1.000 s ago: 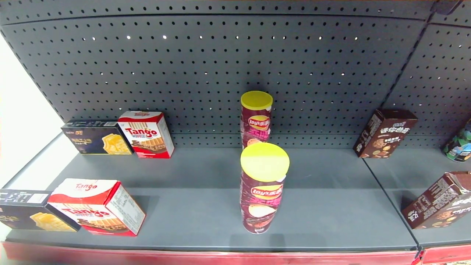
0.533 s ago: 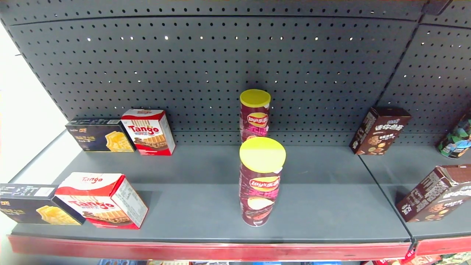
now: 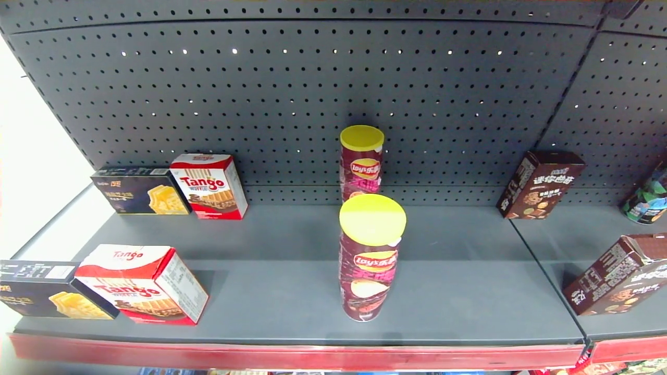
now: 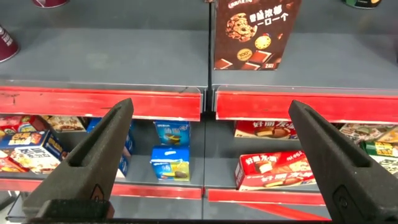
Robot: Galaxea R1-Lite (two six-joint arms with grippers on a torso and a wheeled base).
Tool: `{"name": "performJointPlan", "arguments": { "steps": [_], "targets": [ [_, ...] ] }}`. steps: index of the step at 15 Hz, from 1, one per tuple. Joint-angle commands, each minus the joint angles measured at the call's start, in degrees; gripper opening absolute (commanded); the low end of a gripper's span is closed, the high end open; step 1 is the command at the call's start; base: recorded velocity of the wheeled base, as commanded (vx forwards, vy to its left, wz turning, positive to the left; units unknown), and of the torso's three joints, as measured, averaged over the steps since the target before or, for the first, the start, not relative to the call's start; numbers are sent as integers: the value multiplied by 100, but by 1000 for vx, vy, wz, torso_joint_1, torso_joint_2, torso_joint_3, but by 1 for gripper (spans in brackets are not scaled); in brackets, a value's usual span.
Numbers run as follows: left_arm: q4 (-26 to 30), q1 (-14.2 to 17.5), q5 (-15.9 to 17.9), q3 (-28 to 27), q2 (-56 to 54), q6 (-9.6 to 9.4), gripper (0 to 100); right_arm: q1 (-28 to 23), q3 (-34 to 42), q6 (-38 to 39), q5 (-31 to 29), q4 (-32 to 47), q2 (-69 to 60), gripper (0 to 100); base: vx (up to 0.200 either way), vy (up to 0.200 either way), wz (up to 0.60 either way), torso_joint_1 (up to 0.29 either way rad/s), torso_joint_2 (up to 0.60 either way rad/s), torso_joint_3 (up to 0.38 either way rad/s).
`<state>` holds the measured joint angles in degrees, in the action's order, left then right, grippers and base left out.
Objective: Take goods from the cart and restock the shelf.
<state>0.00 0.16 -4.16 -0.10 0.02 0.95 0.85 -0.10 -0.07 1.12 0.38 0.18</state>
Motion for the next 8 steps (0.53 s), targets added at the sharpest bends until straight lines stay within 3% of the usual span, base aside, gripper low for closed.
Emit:
{"name": "performJointPlan", "arguments": {
  "steps": [1,8],
  "targets": [
    [0,2,-6,1,-2,2,100,3,-8,-1,2,6,-1,100,0,0,0,0,0,0],
    [0,2,-6,1,-2,2,100,3,1,-10,2,-3,8,100,0,0,0,0,0,0]
  ]
}}
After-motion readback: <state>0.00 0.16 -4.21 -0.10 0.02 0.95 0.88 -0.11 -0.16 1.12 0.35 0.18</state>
